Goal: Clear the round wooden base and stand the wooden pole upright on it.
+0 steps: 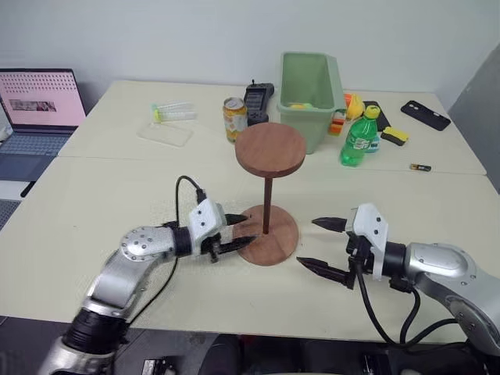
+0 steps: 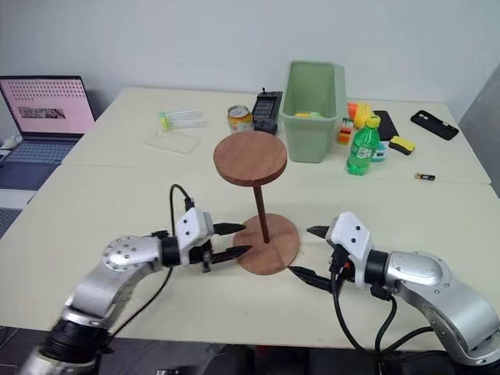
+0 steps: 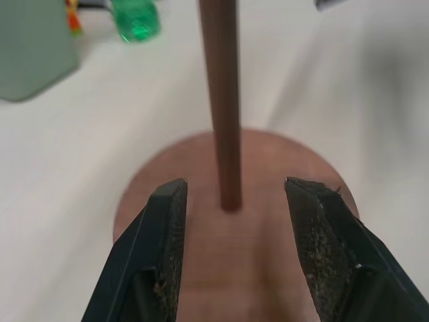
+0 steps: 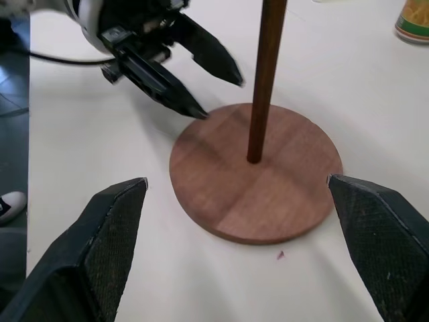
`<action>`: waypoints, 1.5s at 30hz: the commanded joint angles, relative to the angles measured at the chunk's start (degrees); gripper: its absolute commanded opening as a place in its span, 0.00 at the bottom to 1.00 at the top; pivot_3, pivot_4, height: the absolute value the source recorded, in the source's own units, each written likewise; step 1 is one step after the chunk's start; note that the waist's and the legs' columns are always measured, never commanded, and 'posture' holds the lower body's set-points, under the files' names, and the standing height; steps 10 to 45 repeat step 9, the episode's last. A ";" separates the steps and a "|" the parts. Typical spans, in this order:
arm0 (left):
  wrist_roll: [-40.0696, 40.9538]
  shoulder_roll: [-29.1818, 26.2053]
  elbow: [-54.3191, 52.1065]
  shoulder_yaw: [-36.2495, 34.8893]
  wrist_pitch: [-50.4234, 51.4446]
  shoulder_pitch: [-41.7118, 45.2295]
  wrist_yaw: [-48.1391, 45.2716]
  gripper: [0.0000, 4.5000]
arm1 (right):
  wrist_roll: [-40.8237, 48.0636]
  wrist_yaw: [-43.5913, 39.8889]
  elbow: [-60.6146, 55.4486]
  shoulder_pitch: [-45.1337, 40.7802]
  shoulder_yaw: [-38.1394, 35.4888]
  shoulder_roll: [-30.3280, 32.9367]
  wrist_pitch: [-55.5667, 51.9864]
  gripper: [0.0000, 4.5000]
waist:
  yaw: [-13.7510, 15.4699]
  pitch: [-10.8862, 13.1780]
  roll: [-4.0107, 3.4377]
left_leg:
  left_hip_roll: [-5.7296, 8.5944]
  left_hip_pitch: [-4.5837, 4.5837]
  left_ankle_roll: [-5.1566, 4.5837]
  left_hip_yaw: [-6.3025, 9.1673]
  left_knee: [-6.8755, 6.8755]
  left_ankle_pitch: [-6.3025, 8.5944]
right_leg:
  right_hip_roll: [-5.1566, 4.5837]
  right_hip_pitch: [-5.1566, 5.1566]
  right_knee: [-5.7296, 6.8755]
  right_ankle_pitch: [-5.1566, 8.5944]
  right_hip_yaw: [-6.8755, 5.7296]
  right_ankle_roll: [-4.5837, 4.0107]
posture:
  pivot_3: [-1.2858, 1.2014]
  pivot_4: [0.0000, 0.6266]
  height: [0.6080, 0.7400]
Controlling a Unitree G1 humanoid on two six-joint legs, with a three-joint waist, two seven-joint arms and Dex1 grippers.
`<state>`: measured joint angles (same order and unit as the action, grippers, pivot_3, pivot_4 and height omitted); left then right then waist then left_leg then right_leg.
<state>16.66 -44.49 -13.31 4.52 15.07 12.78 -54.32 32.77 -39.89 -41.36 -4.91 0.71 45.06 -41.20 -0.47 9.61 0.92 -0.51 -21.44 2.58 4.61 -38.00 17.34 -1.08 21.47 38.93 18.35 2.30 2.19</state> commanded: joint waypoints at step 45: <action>4.93 -10.81 6.82 -18.77 5.04 -5.11 -5.02 0.53 | -1.10 -12.83 9.18 4.46 -14.34 7.40 12.24 1.00 | -0.07 0.19 -0.04 | 0.00 0.01 -0.02 -0.09 0.03 0.01 | -0.05 0.01 -0.03 0.00 0.03 0.00 | 0.52 0.24 1.00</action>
